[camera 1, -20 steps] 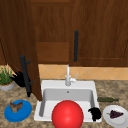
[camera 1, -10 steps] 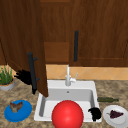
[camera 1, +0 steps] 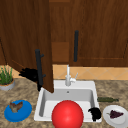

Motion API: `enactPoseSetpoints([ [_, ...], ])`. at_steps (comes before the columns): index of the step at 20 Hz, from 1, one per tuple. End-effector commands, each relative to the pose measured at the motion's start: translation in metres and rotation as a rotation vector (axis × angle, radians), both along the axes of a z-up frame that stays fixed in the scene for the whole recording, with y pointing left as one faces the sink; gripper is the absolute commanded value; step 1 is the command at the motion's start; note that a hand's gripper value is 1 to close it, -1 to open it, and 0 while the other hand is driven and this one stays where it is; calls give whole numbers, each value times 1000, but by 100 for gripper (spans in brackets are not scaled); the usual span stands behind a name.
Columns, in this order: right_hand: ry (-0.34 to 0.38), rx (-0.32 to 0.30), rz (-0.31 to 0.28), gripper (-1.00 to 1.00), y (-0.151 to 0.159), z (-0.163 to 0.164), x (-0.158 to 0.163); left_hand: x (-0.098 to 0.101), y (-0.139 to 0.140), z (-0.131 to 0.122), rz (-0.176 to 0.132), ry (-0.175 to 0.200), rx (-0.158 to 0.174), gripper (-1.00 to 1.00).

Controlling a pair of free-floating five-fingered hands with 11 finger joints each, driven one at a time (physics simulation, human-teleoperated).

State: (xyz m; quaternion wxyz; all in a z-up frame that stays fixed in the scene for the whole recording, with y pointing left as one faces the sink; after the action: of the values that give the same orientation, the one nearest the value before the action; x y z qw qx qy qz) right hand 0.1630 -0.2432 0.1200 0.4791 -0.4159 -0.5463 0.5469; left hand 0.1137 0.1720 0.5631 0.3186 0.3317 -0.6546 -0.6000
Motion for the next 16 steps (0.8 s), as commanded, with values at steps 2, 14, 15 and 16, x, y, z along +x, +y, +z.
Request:
enactPoseSetpoints([
  [2,0,0,0,0,0,0,0,9,-30,13,10,0,32,-100],
  [14,0,0,0,0,0,0,0,54,-64,12,137,-1,41,-100],
  [15,0,0,0,0,0,0,0,58,-67,12,147,-1,42,-100],
  [16,0,0,0,0,0,0,0,64,-69,11,158,2,45,-100],
])
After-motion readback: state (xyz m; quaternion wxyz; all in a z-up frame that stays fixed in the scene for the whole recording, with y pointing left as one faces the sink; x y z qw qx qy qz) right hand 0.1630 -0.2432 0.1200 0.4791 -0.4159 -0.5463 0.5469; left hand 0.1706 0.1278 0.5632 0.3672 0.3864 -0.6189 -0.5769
